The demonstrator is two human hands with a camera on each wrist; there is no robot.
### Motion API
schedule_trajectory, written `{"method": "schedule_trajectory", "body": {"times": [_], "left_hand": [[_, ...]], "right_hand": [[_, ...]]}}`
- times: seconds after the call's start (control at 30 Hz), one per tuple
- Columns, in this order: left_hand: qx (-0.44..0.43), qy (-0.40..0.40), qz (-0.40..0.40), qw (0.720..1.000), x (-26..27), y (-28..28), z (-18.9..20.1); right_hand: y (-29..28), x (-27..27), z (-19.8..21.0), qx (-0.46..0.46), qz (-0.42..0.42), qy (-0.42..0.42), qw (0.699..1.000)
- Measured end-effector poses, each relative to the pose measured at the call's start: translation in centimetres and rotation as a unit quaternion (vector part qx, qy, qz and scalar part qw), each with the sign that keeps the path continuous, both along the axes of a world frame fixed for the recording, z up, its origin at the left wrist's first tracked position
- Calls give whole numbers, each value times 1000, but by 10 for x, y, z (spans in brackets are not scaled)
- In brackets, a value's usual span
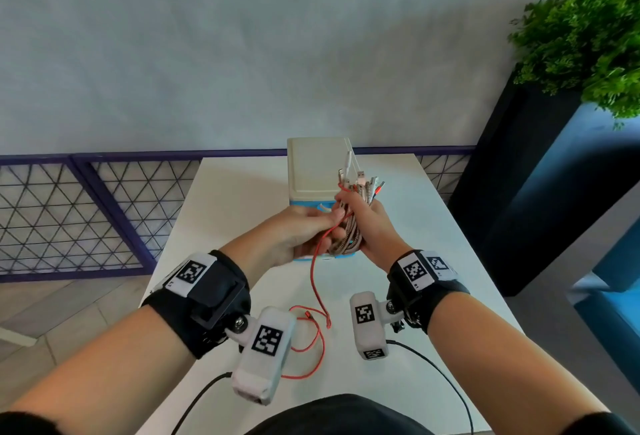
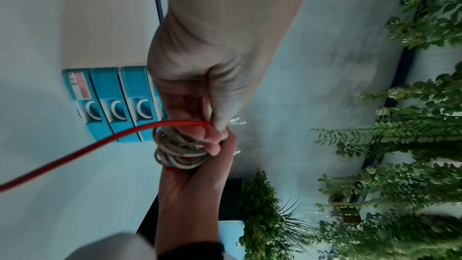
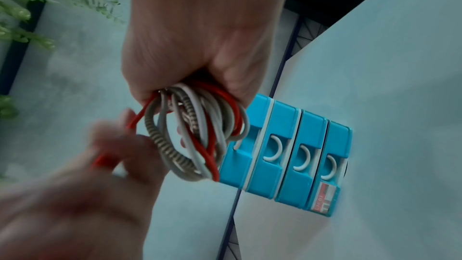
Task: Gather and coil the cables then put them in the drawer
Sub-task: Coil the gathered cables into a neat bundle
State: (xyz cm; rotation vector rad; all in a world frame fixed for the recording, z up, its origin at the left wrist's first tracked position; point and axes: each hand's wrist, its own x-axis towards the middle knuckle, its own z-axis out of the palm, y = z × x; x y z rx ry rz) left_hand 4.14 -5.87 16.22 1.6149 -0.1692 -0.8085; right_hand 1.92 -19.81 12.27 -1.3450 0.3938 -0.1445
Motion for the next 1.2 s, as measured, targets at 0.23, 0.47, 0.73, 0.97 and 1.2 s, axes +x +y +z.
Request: {"method": "schedule_trajectory", "body": {"times": [0.23, 0.47, 0.73, 0.97, 1.2], "left_hand": [[9, 77, -230, 970, -15, 27, -38], [194, -241, -74, 948, 9, 26, -39], [62, -371, 21, 926, 16, 10, -23], [224, -441, -15, 869, 14, 14, -18], [53, 21, -30, 998, 35, 39, -13]], "right_hand": [[-19, 9, 23, 220, -85, -74, 969], [-17, -2, 35, 141, 67, 17, 988], [-12, -7, 40, -1, 188, 101, 977], [-17, -18, 48, -27, 281, 118, 952], [-31, -19, 22, -65, 132, 80, 986]]}}
